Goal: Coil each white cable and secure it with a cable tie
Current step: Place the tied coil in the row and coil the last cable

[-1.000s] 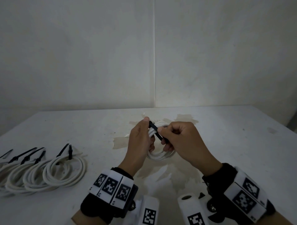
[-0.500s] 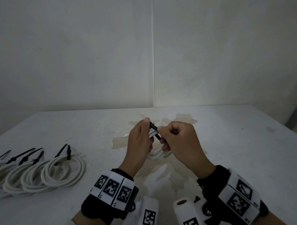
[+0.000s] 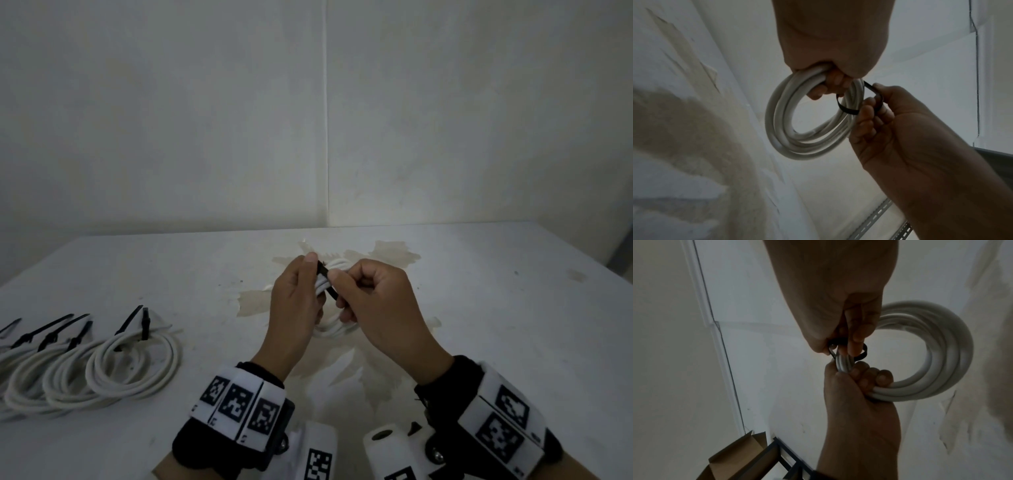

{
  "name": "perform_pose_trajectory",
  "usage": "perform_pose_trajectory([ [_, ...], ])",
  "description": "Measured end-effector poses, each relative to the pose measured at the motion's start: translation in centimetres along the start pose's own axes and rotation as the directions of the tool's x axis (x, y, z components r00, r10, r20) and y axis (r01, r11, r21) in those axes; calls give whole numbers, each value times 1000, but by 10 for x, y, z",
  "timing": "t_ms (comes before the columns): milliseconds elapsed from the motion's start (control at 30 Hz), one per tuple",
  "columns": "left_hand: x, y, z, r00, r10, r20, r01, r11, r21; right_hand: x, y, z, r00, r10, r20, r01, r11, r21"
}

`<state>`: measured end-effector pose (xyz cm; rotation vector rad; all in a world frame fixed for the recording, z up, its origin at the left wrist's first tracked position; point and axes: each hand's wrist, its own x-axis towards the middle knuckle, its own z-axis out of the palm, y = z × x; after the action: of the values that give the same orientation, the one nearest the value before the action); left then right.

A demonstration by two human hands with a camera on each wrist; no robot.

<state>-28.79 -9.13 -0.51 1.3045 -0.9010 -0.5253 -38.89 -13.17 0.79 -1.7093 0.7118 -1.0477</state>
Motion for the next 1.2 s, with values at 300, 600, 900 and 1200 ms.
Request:
perform_pose_trajectory([
  [300,-1,-5,-2,1000,-2,-20,2,1000,-2,-1,3,-1,997,5,74,-7,1000,15],
  [600,2,-3,-5,996,31,-84,-34,998,-44,-8,8,2,997,-66,30,61,990,129],
  [900,0,-3,3,999,31,-36,-33,998,-48,-5,4,8,989,-73,-127,97,975,201],
  [1200,-1,-3,-6,994,20,109,-24,999,32,24,-9,-19,998,-6,64,15,991,-134],
])
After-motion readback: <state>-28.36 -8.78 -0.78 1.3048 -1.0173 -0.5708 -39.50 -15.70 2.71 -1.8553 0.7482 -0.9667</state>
